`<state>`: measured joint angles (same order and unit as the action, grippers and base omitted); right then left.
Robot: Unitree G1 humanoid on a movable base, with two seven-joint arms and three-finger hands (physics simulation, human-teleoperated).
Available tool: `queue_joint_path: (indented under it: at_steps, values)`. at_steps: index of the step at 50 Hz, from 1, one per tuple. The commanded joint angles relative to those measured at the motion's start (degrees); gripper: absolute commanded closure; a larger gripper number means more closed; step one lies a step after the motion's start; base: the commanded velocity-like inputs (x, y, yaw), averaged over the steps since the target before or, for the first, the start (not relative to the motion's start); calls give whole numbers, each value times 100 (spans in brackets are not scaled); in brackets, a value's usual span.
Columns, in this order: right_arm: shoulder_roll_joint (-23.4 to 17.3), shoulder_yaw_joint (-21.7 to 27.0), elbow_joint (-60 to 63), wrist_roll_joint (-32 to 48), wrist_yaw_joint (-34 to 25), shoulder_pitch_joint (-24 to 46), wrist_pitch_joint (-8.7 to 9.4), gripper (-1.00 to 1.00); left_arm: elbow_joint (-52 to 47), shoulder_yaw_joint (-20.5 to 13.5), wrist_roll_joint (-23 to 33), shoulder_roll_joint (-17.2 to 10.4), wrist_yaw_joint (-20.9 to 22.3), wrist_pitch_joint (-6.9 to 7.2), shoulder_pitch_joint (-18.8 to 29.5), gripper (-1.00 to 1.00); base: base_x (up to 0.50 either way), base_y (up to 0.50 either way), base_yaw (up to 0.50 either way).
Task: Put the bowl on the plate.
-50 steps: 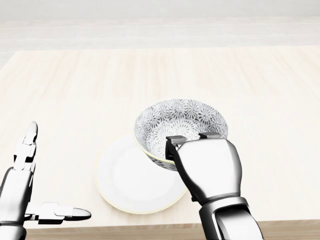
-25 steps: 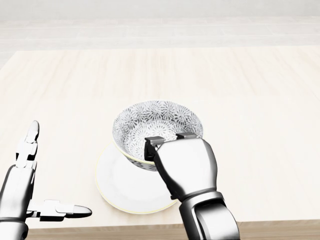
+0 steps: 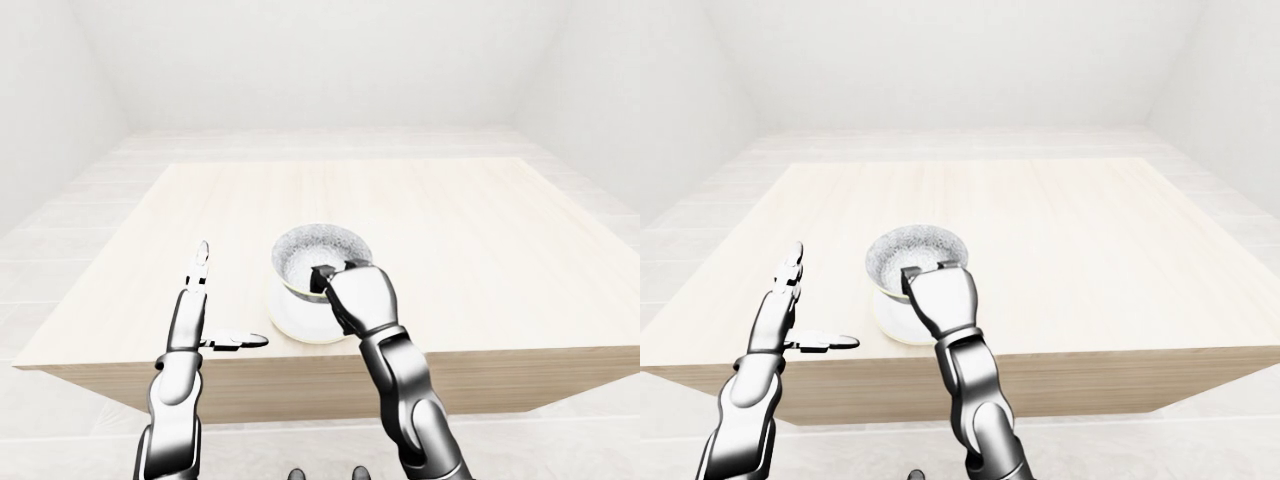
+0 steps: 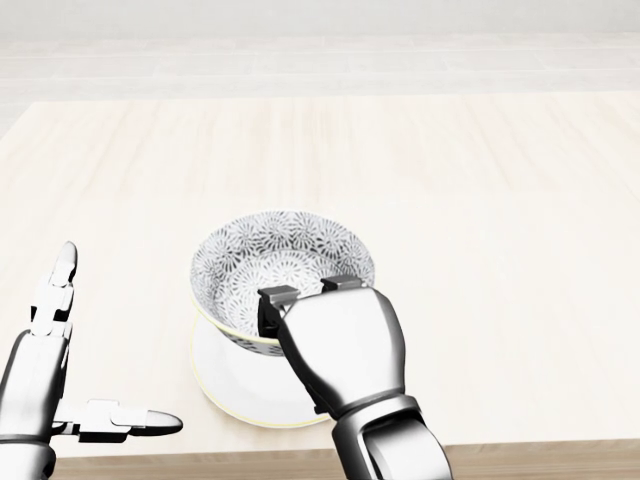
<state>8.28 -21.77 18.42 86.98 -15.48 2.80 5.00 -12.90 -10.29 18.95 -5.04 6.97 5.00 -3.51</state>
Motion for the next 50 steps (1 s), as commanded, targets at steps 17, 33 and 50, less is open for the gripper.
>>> queue_joint_path:
  at_steps: [17, 33, 50]
  values:
    - [27, 59, -427, -401, 381, 211, 0, 33, 170, -32, -25, -28, -57, 0, 38, -100, 0, 0, 0]
    - [54, 120, -772, -551, 575, 353, 0, 33, 371, -38, -11, -65, -134, -30, 98, -100, 0, 0, 0]
    - [67, 362, -1296, -775, 747, 710, 0, 32, 523, -44, -7, -97, -174, -75, 167, -100, 0, 0, 0]
